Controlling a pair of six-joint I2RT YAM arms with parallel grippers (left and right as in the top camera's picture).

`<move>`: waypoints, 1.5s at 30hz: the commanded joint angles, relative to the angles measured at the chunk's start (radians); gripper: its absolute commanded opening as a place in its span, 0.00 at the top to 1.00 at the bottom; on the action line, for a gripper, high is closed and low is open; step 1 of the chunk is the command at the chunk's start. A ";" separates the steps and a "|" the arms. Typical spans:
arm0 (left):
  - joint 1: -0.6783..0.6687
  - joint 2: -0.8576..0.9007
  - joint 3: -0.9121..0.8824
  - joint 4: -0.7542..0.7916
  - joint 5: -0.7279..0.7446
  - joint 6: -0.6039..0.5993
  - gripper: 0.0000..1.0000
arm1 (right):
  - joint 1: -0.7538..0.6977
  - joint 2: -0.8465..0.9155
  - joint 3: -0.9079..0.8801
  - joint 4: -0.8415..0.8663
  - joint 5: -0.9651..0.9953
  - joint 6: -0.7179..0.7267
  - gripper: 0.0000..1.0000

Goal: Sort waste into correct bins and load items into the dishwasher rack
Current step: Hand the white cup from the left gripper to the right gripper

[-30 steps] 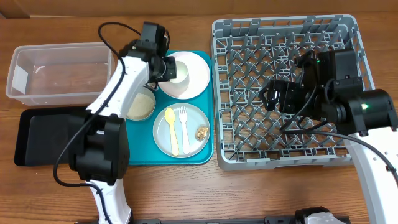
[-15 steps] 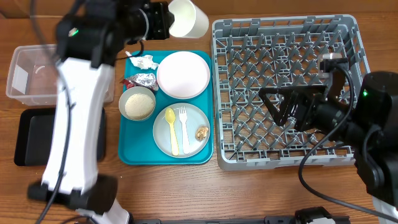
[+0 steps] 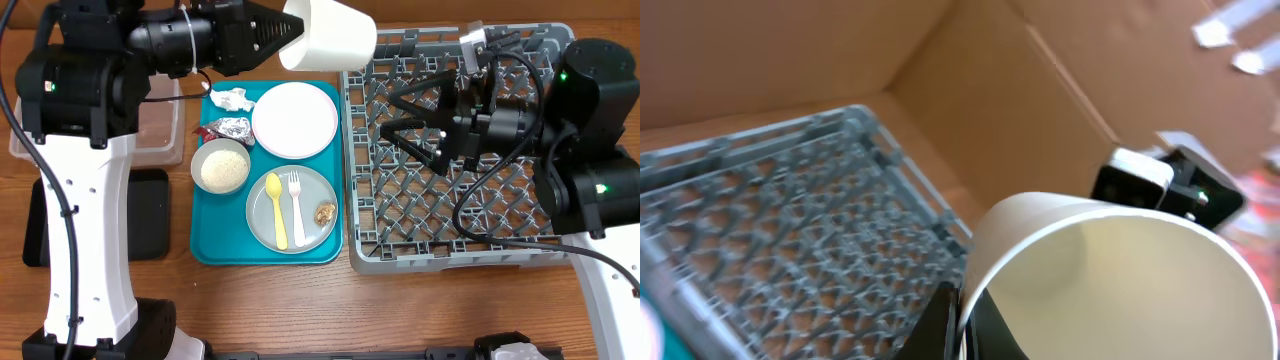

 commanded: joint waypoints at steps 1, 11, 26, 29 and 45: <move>-0.004 0.002 0.007 0.008 0.123 -0.022 0.96 | 0.001 -0.003 0.021 0.054 -0.105 -0.002 0.12; -0.071 0.002 0.007 0.004 0.161 -0.010 0.96 | 0.001 -0.002 0.021 0.174 -0.096 0.005 0.12; -0.134 0.002 0.007 0.004 0.114 -0.002 0.96 | 0.001 -0.002 0.021 0.499 -0.102 0.225 0.22; -0.135 0.002 0.007 0.003 0.114 -0.002 0.96 | 0.001 -0.002 0.021 0.540 -0.111 0.246 0.31; -0.139 0.002 0.007 0.018 0.145 -0.002 0.96 | 0.117 -0.002 0.021 0.724 -0.246 0.308 0.28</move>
